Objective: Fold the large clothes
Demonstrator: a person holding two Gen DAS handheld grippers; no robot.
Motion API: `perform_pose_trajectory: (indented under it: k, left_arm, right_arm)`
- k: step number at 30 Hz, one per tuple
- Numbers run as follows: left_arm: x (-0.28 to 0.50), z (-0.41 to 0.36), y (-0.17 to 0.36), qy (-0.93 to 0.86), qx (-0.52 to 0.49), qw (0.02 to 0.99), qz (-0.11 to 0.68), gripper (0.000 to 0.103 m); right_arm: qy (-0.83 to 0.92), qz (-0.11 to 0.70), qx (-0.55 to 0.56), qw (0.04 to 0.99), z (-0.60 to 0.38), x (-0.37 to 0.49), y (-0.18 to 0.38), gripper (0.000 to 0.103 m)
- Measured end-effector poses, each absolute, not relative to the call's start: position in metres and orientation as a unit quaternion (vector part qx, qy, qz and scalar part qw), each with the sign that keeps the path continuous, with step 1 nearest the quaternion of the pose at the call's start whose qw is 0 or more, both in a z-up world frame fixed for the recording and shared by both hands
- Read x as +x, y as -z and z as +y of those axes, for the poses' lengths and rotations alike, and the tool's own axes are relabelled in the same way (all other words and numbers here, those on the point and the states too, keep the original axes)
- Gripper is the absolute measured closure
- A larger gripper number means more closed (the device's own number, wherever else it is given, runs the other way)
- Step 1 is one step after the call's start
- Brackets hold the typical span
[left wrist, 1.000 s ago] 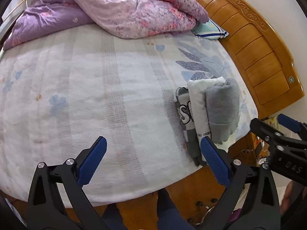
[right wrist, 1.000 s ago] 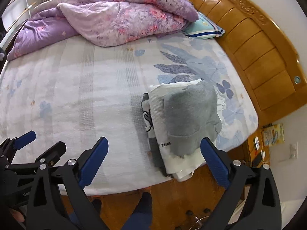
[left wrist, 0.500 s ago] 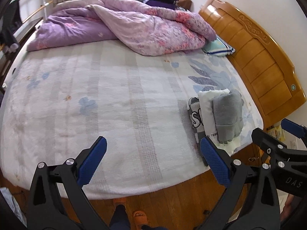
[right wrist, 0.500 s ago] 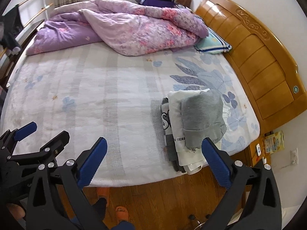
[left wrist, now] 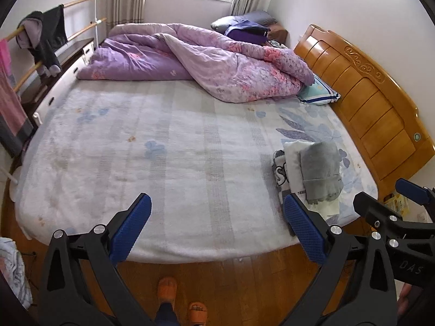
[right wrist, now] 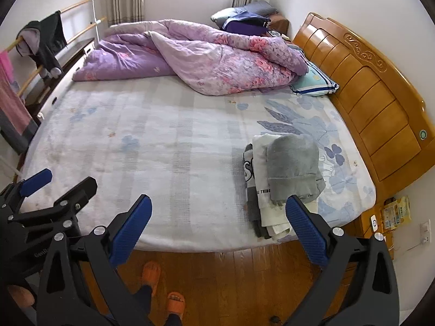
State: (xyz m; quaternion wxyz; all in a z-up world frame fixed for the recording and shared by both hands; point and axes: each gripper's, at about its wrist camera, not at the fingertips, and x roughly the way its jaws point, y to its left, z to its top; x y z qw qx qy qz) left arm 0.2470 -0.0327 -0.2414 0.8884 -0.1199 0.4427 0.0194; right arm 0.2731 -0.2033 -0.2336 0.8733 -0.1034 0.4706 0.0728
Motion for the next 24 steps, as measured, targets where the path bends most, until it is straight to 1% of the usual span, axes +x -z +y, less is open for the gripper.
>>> perform_pose_trajectory:
  k: [10, 24]
  left_arm:
    - [0.177, -0.008, 0.192, -0.033, -0.115, 0.906, 0.407, 0.005]
    - [0.059, 0.069, 0.107, -0.032, -0.056, 0.939, 0.339, 0.005]
  right_arm:
    - [-0.086, 0.430, -0.088, 0.894, -0.181, 0.213, 0.188, 0.008]
    - [-0.074, 0.368, -0.052, 0.926, -0.115, 0.101, 0.122, 0.008]
